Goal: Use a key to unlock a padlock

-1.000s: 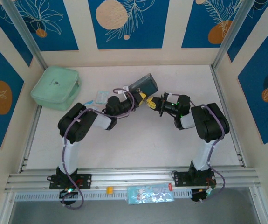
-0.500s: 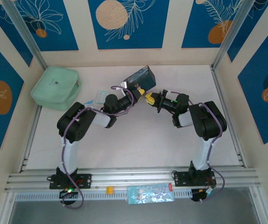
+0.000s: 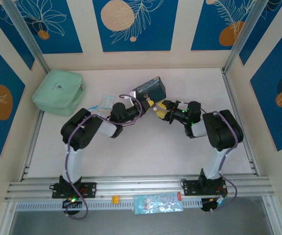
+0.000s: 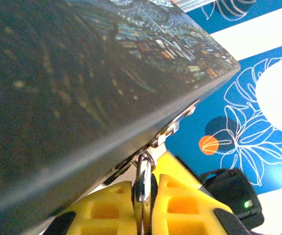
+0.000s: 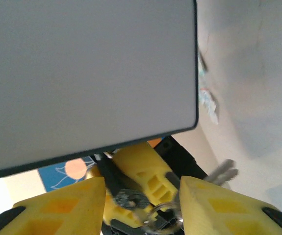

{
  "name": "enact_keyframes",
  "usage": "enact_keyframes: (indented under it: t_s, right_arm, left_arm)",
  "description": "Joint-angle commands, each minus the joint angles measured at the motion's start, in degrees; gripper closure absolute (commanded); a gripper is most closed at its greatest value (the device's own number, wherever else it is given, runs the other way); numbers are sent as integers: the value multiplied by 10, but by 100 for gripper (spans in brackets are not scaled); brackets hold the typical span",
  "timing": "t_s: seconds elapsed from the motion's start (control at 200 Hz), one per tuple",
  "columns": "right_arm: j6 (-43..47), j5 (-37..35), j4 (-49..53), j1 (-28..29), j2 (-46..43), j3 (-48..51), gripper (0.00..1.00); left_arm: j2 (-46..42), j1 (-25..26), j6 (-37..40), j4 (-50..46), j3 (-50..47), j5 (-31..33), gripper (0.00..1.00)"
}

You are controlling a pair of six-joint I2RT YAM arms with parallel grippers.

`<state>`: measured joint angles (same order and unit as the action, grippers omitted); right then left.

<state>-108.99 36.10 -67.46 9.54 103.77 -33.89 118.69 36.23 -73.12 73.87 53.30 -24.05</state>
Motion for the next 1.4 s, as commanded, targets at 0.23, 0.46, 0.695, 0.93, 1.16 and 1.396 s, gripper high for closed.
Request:
enact_keyframes:
  t_s: [0.23, 0.46, 0.695, 0.93, 1.16, 1.396]
  right_arm:
    - [466, -104, 619, -13, -250, -73, 49]
    - [694, -194, 790, 53, -280, -133, 53]
    - [877, -308, 901, 141, -258, -192, 55]
    - [981, -442, 963, 214, -211, -243, 58]
    - [1043, -563, 974, 283, -158, -289, 58]
    - [1087, -696, 978, 322, -96, -331, 62]
  left_arm:
    - [-55, 8, 75, -110, -13, -21, 100]
    - [-64, 8, 41, -190, -24, -22, 100]
    - [-91, 10, -24, -238, -32, -6, 100]
    - [-111, 10, -43, -297, -17, -16, 100]
    - [-104, 10, -53, -304, -11, -20, 100]
    - [-103, 10, -62, -287, -13, -25, 100]
